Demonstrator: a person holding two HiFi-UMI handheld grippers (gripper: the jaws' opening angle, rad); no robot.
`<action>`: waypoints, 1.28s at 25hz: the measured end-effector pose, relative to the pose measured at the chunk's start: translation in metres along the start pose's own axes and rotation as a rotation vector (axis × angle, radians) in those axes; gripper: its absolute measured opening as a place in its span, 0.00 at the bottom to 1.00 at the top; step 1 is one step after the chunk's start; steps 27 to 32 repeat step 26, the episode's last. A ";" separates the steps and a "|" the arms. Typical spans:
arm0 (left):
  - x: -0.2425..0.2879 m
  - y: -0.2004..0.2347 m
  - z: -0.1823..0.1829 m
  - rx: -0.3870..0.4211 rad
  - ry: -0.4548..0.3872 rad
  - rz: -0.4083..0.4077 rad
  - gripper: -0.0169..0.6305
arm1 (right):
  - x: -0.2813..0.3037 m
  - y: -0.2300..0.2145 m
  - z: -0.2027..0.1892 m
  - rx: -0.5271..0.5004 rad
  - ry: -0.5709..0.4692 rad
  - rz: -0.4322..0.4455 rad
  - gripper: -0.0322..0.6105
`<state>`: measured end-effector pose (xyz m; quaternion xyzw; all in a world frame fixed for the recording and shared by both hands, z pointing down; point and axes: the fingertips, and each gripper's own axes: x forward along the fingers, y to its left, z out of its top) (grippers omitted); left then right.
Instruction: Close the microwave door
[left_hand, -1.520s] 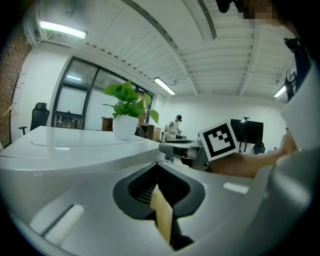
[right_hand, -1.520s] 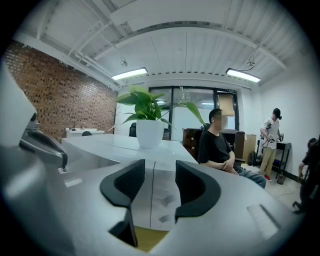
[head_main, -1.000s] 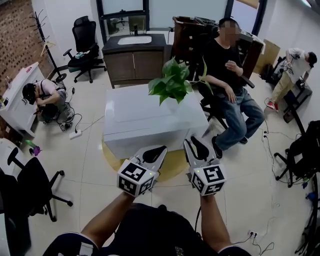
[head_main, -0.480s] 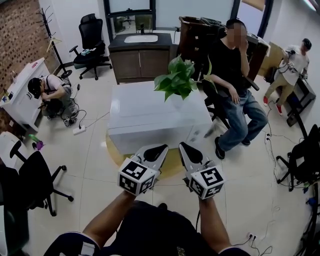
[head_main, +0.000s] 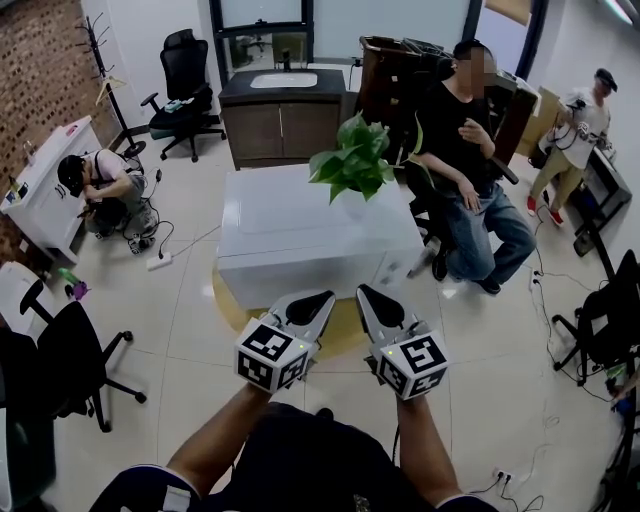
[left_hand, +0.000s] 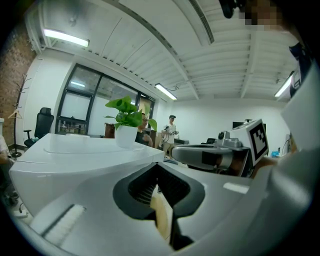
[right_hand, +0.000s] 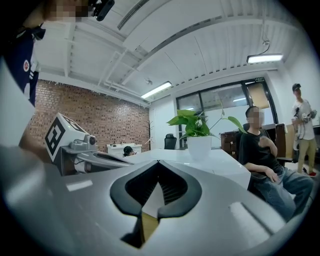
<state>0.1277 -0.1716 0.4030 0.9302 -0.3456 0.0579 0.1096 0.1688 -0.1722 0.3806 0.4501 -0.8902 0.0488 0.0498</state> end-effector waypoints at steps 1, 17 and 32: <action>0.000 0.000 0.000 0.000 -0.001 0.000 0.04 | 0.000 0.000 0.000 0.000 0.001 0.000 0.05; -0.003 0.001 0.001 0.010 0.003 0.005 0.04 | 0.002 0.003 0.000 0.011 -0.008 0.009 0.05; -0.007 -0.004 0.002 0.013 0.003 0.002 0.04 | -0.002 0.006 0.001 0.015 -0.006 0.009 0.05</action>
